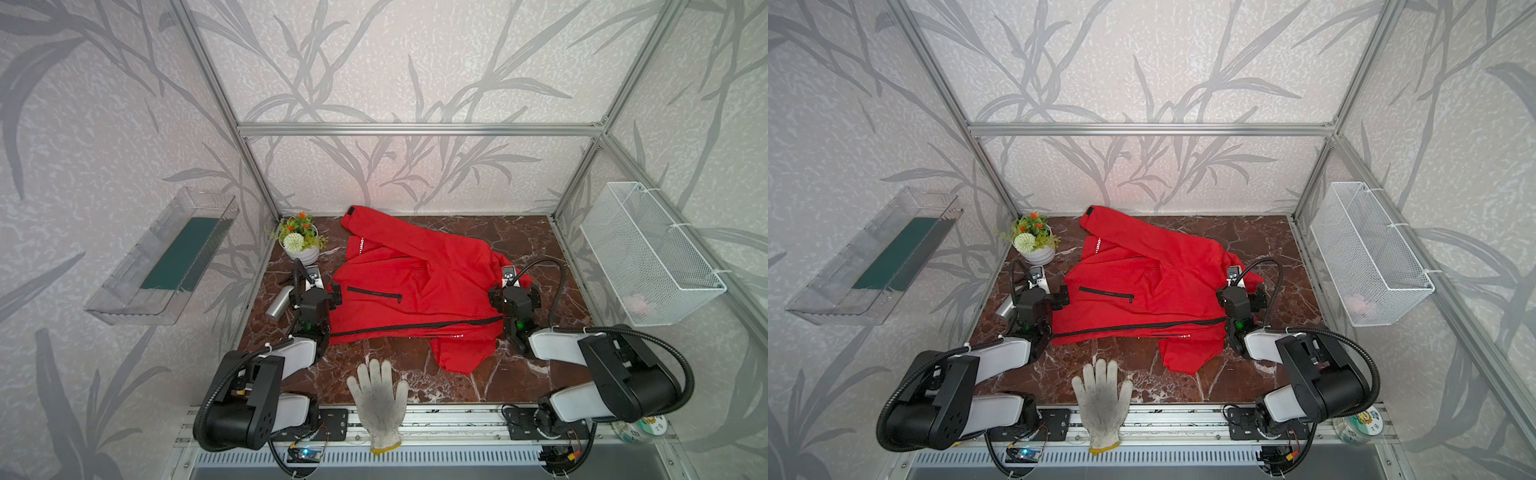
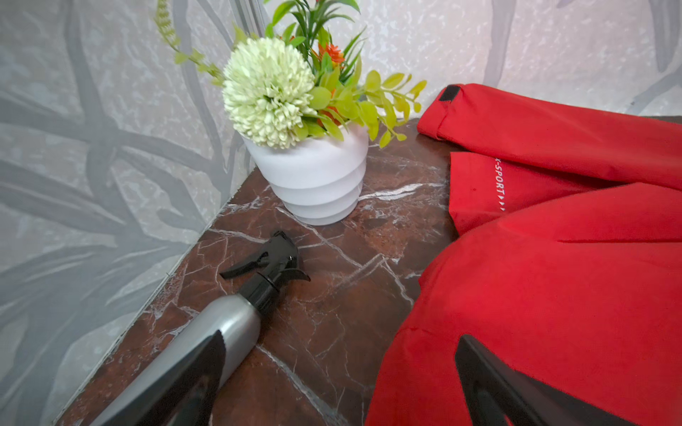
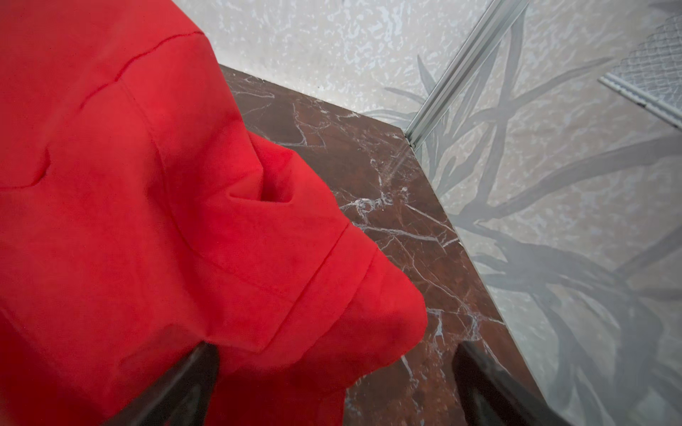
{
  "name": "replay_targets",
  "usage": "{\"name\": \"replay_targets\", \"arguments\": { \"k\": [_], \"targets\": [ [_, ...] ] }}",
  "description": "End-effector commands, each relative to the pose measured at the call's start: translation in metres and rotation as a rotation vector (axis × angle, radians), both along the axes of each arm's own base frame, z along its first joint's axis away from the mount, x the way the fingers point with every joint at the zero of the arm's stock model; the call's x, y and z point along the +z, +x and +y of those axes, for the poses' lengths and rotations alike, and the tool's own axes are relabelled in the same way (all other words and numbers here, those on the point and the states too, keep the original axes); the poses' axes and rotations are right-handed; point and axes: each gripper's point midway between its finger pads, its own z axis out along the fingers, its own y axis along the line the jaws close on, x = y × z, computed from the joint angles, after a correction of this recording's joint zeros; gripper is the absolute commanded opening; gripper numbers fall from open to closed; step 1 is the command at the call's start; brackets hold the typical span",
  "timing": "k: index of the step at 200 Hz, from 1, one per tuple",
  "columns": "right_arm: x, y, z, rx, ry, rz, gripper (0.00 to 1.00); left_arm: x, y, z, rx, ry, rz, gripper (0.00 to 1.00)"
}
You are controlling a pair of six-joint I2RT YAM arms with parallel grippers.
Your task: Zip up the jacket
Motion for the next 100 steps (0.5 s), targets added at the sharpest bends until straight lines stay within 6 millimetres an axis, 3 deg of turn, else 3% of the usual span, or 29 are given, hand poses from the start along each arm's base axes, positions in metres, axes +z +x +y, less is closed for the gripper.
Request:
{"name": "replay_targets", "arguments": {
  "k": [1,11,38,51,63,83,100],
  "targets": [
    [0.021,0.013,0.004,0.050,0.069,-0.133,0.99,0.015,0.008,0.007,0.017,-0.006,-0.093,0.99],
    [0.020,0.013,0.006,0.064,0.074,-0.133,0.99,0.016,0.012,0.006,0.003,-0.008,-0.106,0.99],
    [0.017,0.016,0.007,0.093,0.097,-0.100,0.99,-0.010,0.015,0.005,-0.025,-0.030,-0.106,0.99],
    [0.015,0.020,0.007,0.103,0.117,-0.083,0.99,-0.004,0.016,0.003,-0.042,-0.005,-0.168,0.99],
    [0.011,0.024,0.005,0.106,0.137,-0.055,0.99,-0.010,0.013,0.005,-0.027,-0.025,-0.126,0.99],
    [0.007,0.031,0.002,0.111,0.171,-0.016,0.99,-0.011,0.021,0.021,0.079,-0.009,-0.097,0.99],
    [0.003,0.036,-0.001,0.122,0.212,0.008,0.99,-0.015,0.029,0.022,0.089,-0.020,-0.035,0.99]
  ]
}}
